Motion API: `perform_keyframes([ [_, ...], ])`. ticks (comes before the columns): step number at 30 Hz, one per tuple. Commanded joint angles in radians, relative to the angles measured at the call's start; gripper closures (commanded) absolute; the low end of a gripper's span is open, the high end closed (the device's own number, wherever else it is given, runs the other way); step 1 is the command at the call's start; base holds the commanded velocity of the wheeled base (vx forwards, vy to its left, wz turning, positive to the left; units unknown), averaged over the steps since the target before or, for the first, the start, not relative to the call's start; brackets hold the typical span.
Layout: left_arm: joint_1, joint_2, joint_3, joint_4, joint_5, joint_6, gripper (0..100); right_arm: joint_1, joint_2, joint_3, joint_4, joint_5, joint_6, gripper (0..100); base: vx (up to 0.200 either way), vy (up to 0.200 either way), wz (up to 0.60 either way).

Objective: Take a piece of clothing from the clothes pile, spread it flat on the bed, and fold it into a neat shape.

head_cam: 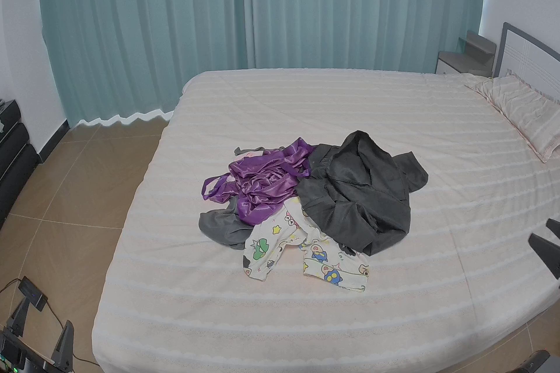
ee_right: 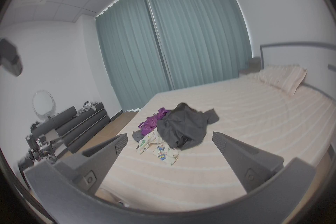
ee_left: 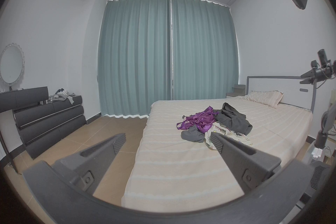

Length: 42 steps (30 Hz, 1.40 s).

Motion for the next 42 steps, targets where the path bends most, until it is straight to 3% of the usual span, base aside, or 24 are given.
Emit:
perform_keyframes([
  [1, 0.0, -0.018, 0.016, 0.0, 0.0, 0.0, 0, 0.124, 0.819, -0.03, -0.285, 0.098, 0.269, 0, 0.0, 0.0, 0.0],
  [3, 0.0, -0.018, 0.016, 0.0, 0.0, 0.0, 0, 0.134, 0.857, -0.03, -0.31, 0.097, 0.284, 0, 0.0, 0.0, 0.0],
  [8, 0.0, -0.018, 0.016, 0.0, 0.0, 0.0, 0, 0.181, 1.209, -0.04, -0.577, 0.036, 0.401, 0, 0.0, 0.0, 0.0],
  [10, 0.0, -0.018, 0.016, 0.0, 0.0, 0.0, 0, 0.181, 1.209, -0.04, -0.577, 0.036, 0.401, 0, 0.0, 0.0, 0.0],
  [11, 0.0, -0.018, 0.016, 0.0, 0.0, 0.0, 0, 0.201, 1.359, -0.052, -0.726, -0.027, 0.412, 0, 0.0, 0.0, 0.0],
  [14, 0.0, -0.018, 0.016, 0.0, 0.0, 0.0, 0, 0.229, 1.47, -0.076, -0.83, -0.098, 0.416, 0, 0.0, 0.0, 0.0],
  [24, 0.0, -0.018, 0.016, 0.0, 0.0, 0.0, 0, 0.364, 1.664, -0.233, -0.857, -0.225, 0.472, 0, 0.0, 0.0, 0.0],
  [32, 0.0, -0.018, 0.016, 0.0, 0.0, 0.0, 0, 0.404, 1.695, -0.262, -0.861, -0.233, 0.536, 0, 0.0, 0.0, 0.0],
  [42, 0.0, -0.018, 0.016, 0.0, 0.0, 0.0, 0, 0.393, 1.732, -0.273, -0.861, -0.224, 0.524, 0, 0.0, 0.0, 0.0],
])
